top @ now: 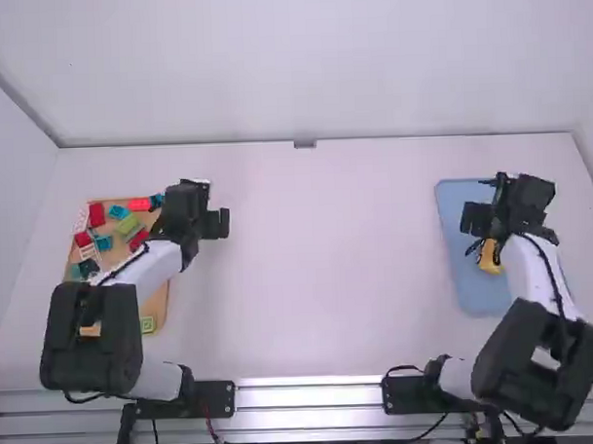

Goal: Assemble lego blocks to make yellow taxi

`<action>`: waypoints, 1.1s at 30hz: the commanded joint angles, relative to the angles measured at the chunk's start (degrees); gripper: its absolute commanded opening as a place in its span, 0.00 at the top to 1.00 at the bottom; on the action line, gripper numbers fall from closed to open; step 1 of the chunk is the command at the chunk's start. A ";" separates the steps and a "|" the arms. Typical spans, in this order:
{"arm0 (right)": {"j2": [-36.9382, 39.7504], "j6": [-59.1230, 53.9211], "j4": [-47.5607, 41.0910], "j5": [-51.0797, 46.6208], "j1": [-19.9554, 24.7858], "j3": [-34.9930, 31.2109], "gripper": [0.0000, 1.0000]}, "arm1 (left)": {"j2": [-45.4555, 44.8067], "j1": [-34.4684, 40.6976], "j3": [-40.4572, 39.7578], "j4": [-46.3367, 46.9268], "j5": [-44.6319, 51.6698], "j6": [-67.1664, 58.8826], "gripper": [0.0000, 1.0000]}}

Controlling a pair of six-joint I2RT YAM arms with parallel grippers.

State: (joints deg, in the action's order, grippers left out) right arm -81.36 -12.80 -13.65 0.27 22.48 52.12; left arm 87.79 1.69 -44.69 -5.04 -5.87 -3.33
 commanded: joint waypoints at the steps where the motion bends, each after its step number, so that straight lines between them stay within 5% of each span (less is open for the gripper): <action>1: 4.22 1.03 -0.33 -3.04 -3.76 1.51 0.02 | -4.39 2.16 -6.45 4.70 -4.15 0.55 0.01; 9: 10.92 -3.73 0.56 -3.00 -14.02 1.36 0.02 | -6.42 5.50 -15.24 13.36 -3.92 -6.17 0.01; 21: 19.69 5.04 9.33 -0.27 -22.48 -7.40 0.17 | -14.87 -1.69 -6.79 5.04 4.53 2.28 0.16; 33: 31.74 12.80 13.65 -0.27 -22.48 -19.45 0.38 | -26.08 -1.69 4.42 5.04 5.87 3.33 0.36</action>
State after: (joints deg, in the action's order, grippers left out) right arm -51.51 -1.89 -0.10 0.14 -0.14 34.50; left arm 64.14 -0.12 -41.76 0.10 -0.60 -0.54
